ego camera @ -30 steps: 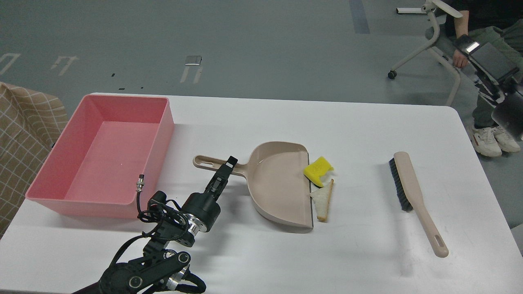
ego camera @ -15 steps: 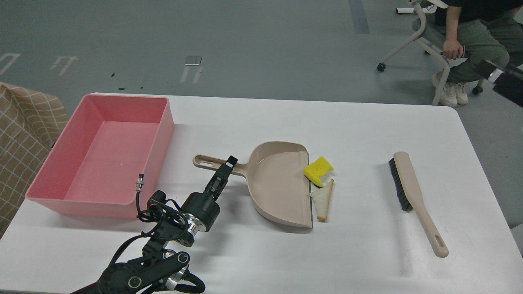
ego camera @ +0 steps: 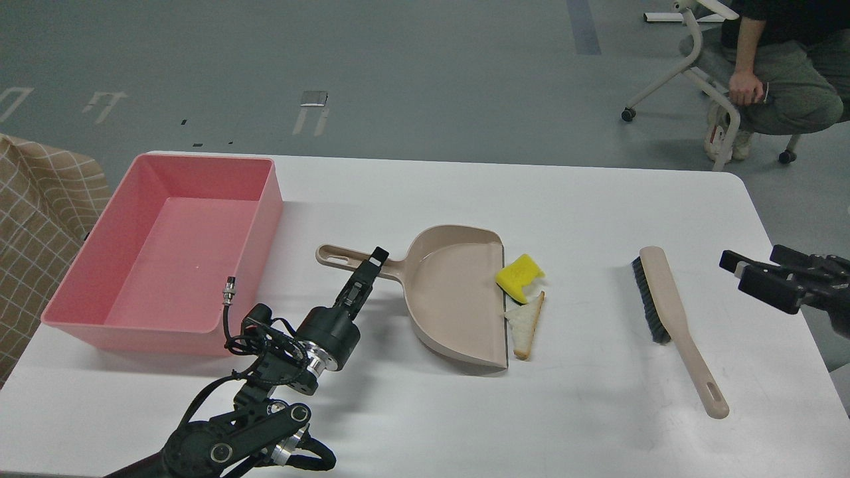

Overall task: Sweep and dump garbage into bin
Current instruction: 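Move the right gripper down toward the wooden brush handle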

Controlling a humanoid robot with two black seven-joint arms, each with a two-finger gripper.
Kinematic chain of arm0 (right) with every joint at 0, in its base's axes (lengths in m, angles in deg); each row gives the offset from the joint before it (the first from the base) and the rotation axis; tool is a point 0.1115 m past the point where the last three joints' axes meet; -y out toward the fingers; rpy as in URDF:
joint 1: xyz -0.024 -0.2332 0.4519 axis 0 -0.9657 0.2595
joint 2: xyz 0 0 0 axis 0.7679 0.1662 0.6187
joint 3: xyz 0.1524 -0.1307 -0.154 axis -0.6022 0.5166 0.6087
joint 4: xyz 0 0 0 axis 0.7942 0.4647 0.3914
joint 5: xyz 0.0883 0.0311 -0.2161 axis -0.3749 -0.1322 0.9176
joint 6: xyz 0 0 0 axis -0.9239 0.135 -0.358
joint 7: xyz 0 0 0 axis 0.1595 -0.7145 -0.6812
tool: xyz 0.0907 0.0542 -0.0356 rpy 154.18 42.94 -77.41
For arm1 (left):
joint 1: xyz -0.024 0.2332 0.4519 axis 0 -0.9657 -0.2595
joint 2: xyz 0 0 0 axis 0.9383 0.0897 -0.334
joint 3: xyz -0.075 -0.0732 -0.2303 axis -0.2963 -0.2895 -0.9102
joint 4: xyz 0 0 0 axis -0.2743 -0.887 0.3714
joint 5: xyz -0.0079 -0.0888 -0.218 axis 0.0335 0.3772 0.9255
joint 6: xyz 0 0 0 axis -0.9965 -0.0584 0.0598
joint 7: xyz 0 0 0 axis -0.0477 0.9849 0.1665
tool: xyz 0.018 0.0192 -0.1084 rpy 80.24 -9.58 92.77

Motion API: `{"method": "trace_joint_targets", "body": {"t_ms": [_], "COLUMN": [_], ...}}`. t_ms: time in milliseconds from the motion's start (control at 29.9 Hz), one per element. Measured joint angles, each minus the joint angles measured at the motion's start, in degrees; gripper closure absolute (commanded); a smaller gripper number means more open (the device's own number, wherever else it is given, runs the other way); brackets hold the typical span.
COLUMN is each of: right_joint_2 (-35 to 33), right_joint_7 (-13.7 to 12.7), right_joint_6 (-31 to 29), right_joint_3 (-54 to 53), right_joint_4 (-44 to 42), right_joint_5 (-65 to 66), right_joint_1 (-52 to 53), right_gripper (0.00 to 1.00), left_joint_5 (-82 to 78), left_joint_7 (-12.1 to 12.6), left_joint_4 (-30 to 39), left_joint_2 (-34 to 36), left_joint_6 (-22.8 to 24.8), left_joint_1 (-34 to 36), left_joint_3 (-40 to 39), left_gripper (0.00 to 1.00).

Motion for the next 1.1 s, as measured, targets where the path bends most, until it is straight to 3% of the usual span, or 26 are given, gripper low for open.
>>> {"method": "trace_joint_targets", "body": {"t_ms": [368, 802, 1103], "right_joint_2": [4.8, -0.4, 4.9], "right_joint_7": [-1.2, -1.0, -4.3], "right_joint_6": [0.0, 0.0, 0.0], "right_joint_3": [6.4, 7.6, 8.8], "right_joint_4": [0.0, -0.8, -1.4], "right_joint_5": [8.9, 8.9, 8.9], "right_joint_1": [-1.4, -1.5, -1.5], "right_gripper": [0.22, 0.29, 0.29], "left_joint_5": [0.0, 0.0, 0.0], "left_joint_7": [0.0, 0.0, 0.0], "left_joint_4": [-0.1, -0.4, -0.5], "left_joint_2": [0.5, 0.7, 0.7], "left_joint_6": [0.0, 0.0, 0.0], "left_joint_1": [0.7, 1.3, 1.6], "left_joint_3": [0.0, 0.2, 0.3], "left_gripper": [0.80, 0.79, 0.79]}}
